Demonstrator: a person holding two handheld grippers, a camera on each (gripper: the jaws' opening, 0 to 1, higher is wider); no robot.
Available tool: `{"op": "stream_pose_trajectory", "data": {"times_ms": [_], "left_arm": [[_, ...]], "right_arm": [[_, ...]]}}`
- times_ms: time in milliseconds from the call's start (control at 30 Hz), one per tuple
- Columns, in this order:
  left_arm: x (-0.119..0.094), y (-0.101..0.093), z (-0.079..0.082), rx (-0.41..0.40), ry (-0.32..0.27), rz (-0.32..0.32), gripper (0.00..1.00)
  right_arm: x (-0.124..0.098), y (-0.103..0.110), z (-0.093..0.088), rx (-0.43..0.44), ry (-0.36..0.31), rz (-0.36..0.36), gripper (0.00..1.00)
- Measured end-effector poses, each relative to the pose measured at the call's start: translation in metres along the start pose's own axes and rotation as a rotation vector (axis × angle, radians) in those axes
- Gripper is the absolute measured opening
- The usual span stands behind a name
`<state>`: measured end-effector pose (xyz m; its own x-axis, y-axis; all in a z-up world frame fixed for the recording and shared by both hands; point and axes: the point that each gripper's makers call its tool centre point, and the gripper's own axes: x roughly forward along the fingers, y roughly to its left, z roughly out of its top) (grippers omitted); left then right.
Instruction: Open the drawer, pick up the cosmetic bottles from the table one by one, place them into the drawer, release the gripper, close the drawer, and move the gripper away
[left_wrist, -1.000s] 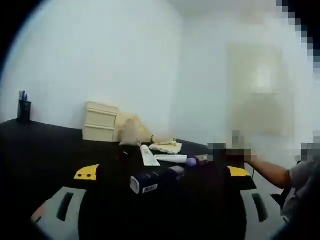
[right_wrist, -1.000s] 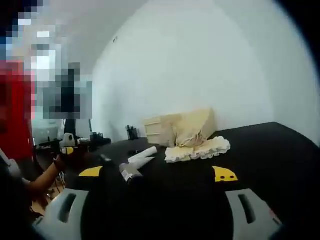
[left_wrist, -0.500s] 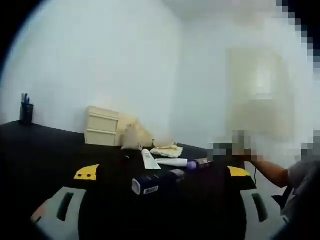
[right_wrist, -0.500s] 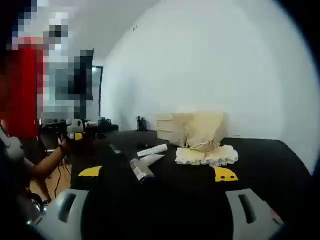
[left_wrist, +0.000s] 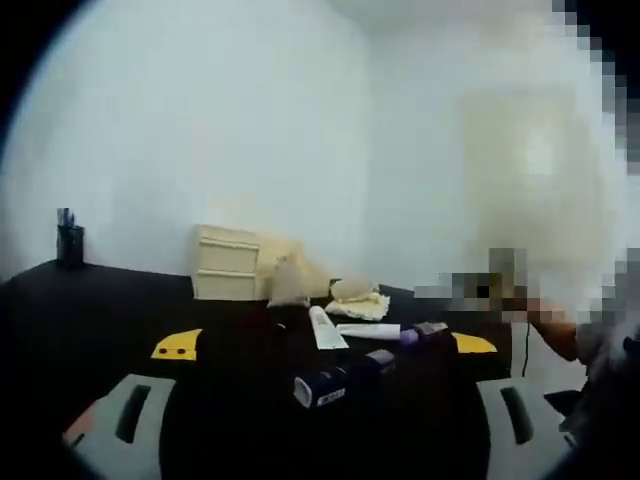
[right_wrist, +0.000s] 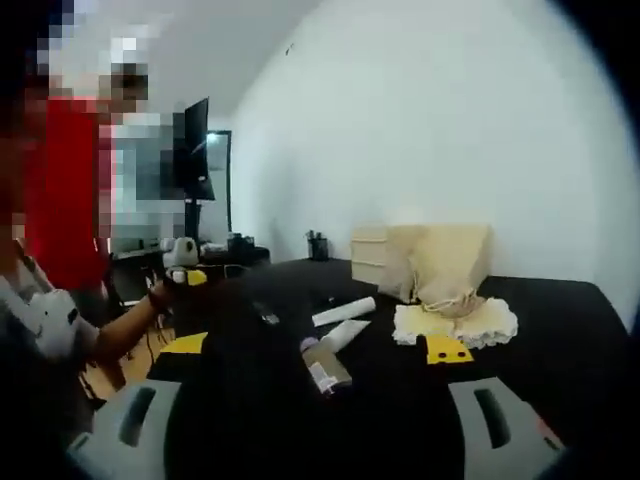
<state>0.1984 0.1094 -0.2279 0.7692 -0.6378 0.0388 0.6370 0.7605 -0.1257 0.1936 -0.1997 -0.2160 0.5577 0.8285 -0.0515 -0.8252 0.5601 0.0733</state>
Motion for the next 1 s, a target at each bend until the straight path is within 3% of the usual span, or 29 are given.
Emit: {"op": "stream_pose_trajectory", "data": {"times_ms": [33,100,200,400,700,1000], "left_arm": [[0.0,-0.001,0.005,0.013,0.006,0.003,0.93],[0.003,0.002,0.013,0.034,0.015,0.03,0.92],[0.016,0.01,0.023,0.059,0.023,0.07,0.89],[0.054,0.018,0.022,0.055,0.078,0.064,0.88],[0.105,0.053,0.034,0.048,0.072,0.069,0.87],[0.128,0.077,0.019,0.048,0.1,0.055,0.87]], "right_arm": [[0.002,-0.001,0.007,-0.01,-0.025,0.013,0.75],[0.01,-0.012,0.012,0.013,-0.012,0.01,0.74],[0.029,-0.024,0.019,-0.044,0.017,0.026,0.7],[0.077,-0.045,0.023,-0.047,0.098,0.062,0.69],[0.138,-0.079,0.038,-0.07,0.114,0.044,0.69],[0.175,-0.101,0.042,-0.059,0.12,0.034,0.68]]}}
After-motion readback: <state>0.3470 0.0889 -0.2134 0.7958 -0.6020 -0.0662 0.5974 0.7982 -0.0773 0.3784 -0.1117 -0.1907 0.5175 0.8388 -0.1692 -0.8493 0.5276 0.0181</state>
